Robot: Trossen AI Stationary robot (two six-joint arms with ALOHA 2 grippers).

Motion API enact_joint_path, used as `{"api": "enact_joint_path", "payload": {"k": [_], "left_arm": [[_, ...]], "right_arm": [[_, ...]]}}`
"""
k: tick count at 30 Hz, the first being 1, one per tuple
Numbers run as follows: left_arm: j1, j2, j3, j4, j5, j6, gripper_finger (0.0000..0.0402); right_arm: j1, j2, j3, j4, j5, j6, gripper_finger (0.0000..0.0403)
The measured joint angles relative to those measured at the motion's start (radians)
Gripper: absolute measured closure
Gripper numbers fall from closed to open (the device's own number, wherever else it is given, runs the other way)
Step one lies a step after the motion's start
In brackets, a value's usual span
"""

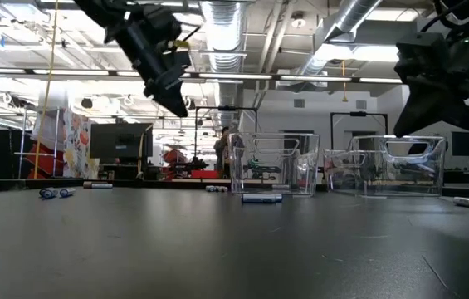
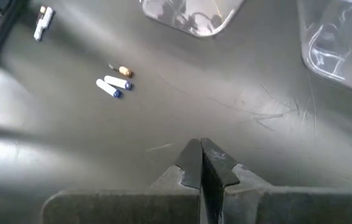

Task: Sort batteries
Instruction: Put the white battery into the left transparent bin

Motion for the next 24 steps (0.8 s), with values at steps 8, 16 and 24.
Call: {"api": "enact_joint_path", "payload": {"k": [8, 16, 24], "left_arm": [[0.111, 0.006, 0.0, 0.008, 0.069, -0.003, 0.0263], [0.084, 0.031, 0.0, 0.004, 0.085, 0.063, 0.0229], [0.05, 0.154, 0.0, -0.02, 0.085, 0.057, 0.0165]], "right_arm": [[0.0, 0.0, 0.0, 0.002, 0.0, 0.0, 0.0385], [0.001, 0.0, 0.0, 0.005, 0.0, 0.001, 0.0385], [0.001, 0.0, 0.0, 0.024, 0.0, 0.007, 0.0385]]}}
